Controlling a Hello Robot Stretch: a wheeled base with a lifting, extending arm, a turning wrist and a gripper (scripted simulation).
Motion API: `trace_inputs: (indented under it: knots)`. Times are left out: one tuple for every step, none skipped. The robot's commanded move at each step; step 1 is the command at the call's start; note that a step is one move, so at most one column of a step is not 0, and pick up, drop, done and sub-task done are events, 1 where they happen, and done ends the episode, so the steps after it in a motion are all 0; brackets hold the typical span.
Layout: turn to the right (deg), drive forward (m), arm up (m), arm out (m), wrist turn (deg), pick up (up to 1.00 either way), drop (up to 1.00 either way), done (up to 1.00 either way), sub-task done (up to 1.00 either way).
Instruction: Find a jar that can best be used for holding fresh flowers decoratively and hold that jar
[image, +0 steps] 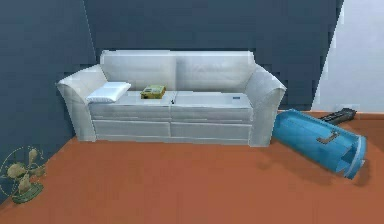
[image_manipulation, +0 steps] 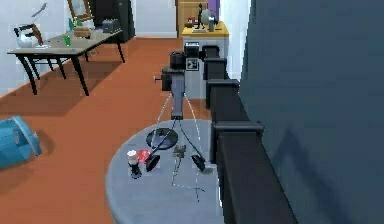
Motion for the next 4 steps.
trace_inputs:
  knots:
    - [0.0,0.0,0.0,0.0,45.0,0.0,0.0,0.0,0.0]
    - [0.0,0.0,0.0,0.0,45.0,0.0,0.0,0.0,0.0]
    - [0.0,0.0,0.0,0.0,45.0,0.0,0.0,0.0,0.0]
    - [0.0,0.0,0.0,0.0,18.0,0.0,0.0,0.0,0.0]
